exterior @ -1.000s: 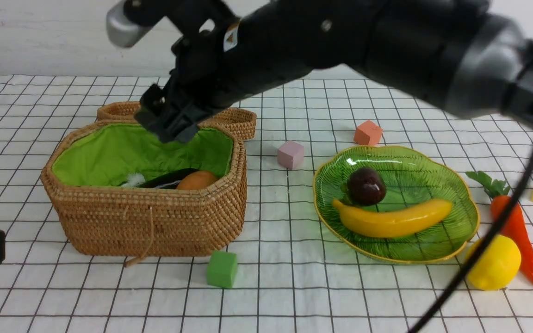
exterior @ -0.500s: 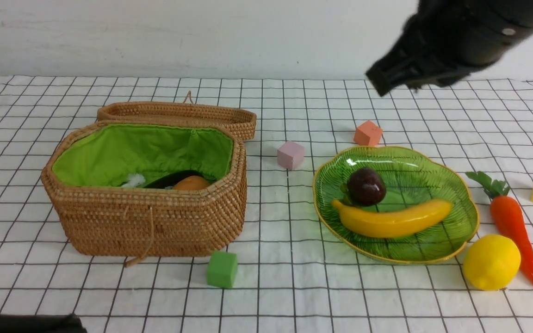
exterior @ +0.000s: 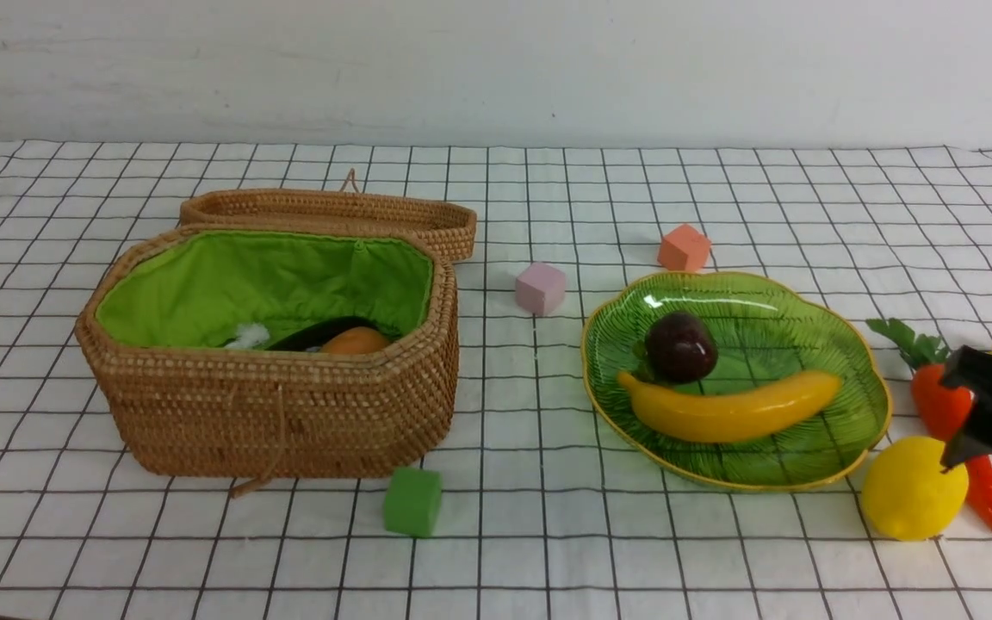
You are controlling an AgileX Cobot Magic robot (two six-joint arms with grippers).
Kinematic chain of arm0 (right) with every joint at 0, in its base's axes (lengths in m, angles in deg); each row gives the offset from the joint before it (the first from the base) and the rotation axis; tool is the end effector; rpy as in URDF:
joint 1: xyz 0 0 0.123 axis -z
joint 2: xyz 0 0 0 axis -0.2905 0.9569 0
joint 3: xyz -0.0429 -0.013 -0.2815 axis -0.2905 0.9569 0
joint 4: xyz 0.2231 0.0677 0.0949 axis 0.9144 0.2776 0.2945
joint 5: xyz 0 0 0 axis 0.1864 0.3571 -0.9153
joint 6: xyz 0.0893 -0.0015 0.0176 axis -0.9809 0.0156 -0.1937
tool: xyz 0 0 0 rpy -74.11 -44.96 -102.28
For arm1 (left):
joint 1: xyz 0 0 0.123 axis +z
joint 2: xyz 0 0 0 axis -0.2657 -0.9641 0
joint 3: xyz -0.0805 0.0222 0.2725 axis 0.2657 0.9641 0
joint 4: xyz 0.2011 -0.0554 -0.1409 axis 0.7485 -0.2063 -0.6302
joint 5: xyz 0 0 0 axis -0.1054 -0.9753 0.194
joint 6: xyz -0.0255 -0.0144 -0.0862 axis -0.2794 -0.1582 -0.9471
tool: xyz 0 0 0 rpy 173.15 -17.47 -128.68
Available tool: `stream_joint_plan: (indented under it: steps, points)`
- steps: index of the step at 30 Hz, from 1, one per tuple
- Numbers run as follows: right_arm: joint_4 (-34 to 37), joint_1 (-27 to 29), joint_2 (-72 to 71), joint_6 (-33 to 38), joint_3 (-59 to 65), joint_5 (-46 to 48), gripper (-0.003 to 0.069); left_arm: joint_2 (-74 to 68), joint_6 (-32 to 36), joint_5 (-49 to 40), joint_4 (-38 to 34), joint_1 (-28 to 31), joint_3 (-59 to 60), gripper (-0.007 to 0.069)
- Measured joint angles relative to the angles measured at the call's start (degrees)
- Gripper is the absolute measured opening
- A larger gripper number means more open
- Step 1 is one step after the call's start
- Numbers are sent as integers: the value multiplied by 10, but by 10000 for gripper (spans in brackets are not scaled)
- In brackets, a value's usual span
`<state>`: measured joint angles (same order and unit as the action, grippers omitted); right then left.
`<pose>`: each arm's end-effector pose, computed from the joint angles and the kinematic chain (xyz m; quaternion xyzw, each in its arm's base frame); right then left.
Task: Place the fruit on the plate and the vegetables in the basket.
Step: Use the right arm to grab a lemon and put it into the right plate
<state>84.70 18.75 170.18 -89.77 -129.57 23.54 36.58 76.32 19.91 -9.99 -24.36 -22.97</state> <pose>0.2737 0.0031 0.2467 0.2628 0.9376 0.1176 0.1951 0.0431 -0.0707 0.3677 0.3611 0.7410 -0.3012 0.4794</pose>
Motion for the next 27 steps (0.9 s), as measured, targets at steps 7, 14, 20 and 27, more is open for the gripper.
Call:
stream_joint_plan:
  steps: [7, 14, 20, 27]
  points:
    - [52, 12, 76, 51, 0, -67, 675, 0, 0, -1, 0, 0, 0, -8]
    - [58, 23, 135, 54, -6, -105, 617, 0, 1, -6, 0, 0, 0, -6]
    - [51, 23, 143, 54, -11, -103, 609, 0, -1, -12, -2, 0, 0, -6]
    - [51, 23, 148, 75, -18, -75, 610, 0, -3, -14, -5, 0, 0, -6]
